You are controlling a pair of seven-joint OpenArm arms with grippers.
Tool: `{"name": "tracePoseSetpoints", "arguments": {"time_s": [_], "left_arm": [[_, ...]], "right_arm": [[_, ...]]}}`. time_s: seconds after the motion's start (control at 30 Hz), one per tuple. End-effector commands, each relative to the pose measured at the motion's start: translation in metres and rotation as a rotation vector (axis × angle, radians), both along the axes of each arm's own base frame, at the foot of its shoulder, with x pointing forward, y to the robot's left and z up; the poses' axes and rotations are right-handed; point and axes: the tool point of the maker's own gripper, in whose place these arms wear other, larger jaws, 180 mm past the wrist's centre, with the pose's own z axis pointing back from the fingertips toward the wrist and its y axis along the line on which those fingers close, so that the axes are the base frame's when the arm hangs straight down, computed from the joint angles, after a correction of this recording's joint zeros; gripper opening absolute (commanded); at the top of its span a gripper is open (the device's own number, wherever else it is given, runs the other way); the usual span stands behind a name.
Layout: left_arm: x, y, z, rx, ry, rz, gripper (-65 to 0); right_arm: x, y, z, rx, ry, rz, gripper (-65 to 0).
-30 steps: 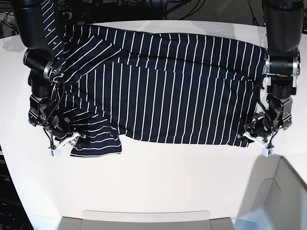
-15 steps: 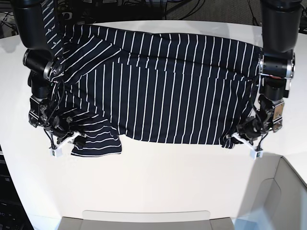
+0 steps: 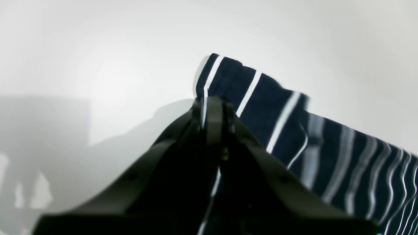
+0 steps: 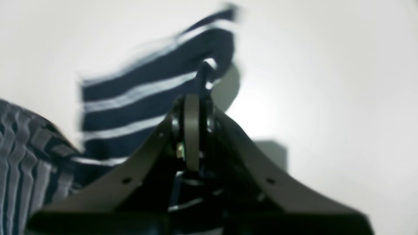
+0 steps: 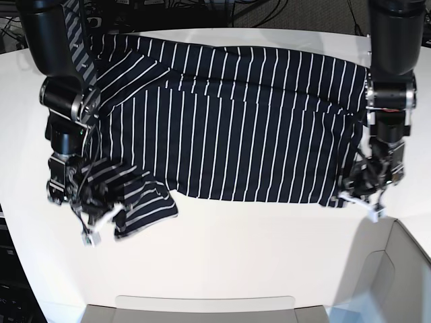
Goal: Fold the T-shirt properly
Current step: 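Fold both side edges inward toward the shirt's middle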
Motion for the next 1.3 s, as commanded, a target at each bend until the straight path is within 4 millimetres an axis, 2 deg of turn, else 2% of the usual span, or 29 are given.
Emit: {"name": "tracePoseSetpoints", "arguments": {"time_s": [0.0, 0.07, 0.13, 0.2, 0.23, 0.27, 0.4, 0.53, 0.6, 0.73, 0.83, 0.93, 1.03, 1.27], "left_arm": [[0.016, 0.016, 0.026, 0.016, -0.068, 0.022, -65.0], [0.014, 0.015, 0.025, 0.014, -0.052, 0.009, -65.0], [0.017, 0.020, 0.036, 0.026, -0.062, -0.003, -65.0], [0.024, 0.016, 0.048, 0.031, -0.088, -0.026, -65.0], [0.023, 0.014, 0.048, 0.032, -0.085, -0.035, -65.0], [0.020, 0.012, 0.046, 0.031, -0.076, -0.046, -65.0], [0.017, 0.023, 0.064, 0.003, -0.118, -0.023, -65.0], [0.008, 0.026, 0.080, -0.014, -0.154, -0.025, -65.0], [0.002, 0.024, 0.086, -0.001, -0.162, -0.046, -65.0], [-0.006, 0.015, 0.091, 0.026, -0.171, -0.091, -65.0], [-0.015, 0.012, 0.087, 0.035, -0.154, -0.111, -65.0], [-0.034, 0.024, 0.084, 0.025, -0.143, -0.077, -65.0], [-0.049, 0.033, 0.091, 0.030, -0.147, -0.060, -65.0], [-0.078, 0.034, 0.109, 0.098, -0.144, -0.099, -65.0]], "right_arm": [[0.021, -0.005, 0.035, 0.004, -0.091, -0.005, -65.0], [0.024, -0.005, 0.042, -0.011, -0.089, 0.003, -65.0], [0.024, -0.007, 0.047, -0.028, -0.082, 0.010, -65.0], [0.024, -0.010, 0.054, -0.049, -0.083, 0.016, -65.0], [0.024, -0.012, 0.057, -0.061, -0.087, 0.018, -65.0], [0.023, -0.014, 0.059, -0.075, -0.084, 0.019, -65.0], [0.014, -0.023, 0.062, -0.138, -0.076, 0.022, -65.0], [0.003, -0.021, 0.066, -0.192, -0.084, 0.032, -65.0], [-0.006, -0.023, 0.069, -0.231, -0.086, 0.048, -65.0], [-0.024, -0.012, 0.072, -0.293, -0.089, 0.125, -65.0], [-0.041, -0.018, 0.076, -0.362, -0.082, 0.127, -65.0], [-0.055, -0.014, 0.080, -0.400, -0.092, 0.126, -65.0], [-0.069, -0.019, 0.084, -0.449, -0.085, 0.118, -65.0], [-0.100, -0.026, 0.089, -0.560, -0.056, 0.138, -65.0]]}}
